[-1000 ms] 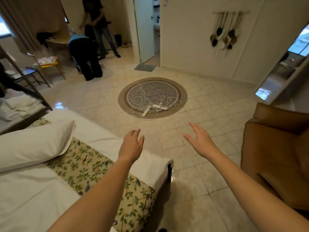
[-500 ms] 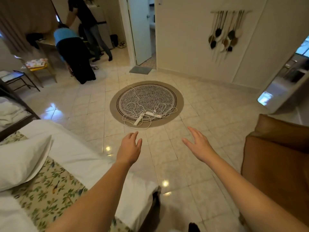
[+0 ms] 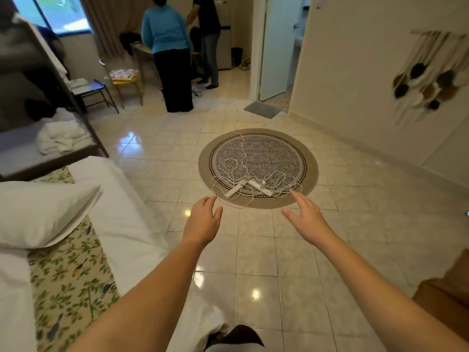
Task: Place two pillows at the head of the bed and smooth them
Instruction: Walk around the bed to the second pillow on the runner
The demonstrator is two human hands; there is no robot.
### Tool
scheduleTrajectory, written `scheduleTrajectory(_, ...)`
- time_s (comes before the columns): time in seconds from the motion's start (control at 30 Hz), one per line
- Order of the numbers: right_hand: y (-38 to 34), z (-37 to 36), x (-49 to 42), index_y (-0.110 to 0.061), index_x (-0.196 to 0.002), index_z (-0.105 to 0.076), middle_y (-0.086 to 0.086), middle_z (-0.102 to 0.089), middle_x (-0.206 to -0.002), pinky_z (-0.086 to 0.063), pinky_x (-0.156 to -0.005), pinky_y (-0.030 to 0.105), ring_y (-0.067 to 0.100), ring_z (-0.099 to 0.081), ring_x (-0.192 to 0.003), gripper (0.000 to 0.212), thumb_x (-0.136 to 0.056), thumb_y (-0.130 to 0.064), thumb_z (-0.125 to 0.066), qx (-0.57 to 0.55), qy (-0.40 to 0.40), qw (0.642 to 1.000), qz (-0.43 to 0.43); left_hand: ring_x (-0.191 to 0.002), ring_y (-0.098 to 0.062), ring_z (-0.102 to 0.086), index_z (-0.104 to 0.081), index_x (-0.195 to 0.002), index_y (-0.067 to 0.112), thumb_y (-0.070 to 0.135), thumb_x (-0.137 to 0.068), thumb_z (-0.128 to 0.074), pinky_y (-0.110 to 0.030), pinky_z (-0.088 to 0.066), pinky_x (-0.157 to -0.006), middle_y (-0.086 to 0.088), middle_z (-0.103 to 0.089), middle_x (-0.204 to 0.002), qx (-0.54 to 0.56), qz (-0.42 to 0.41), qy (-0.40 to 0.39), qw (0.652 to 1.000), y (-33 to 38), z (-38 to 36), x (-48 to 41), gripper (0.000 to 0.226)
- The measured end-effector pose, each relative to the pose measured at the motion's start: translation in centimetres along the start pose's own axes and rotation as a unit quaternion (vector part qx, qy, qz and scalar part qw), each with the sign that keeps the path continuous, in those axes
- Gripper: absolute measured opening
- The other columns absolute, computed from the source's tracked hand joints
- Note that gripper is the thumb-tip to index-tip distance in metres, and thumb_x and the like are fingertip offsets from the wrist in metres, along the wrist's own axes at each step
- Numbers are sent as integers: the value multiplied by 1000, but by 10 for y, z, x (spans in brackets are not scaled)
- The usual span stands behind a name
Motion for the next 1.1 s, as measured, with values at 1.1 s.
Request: scheduleTrajectory(1.1, -166, -119, -589, -39, -158, -19, -8, -23, -166, -24, -120, 50, 19, -18, -153, 78, -91, -70, -45, 18, -221, 948, 227, -143, -19, -37, -37, -154, 22, 46, -104, -37, -38, -35, -117, 1, -41, -155, -31, 245, 154, 957, -136, 68, -427, 55)
Point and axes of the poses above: each hand's wrist, its own x-axis away from the middle knuckle, its own z-axis out of the back of the hand, y = z × x, the point moved 4 cm from there along -x, towards the middle knuckle
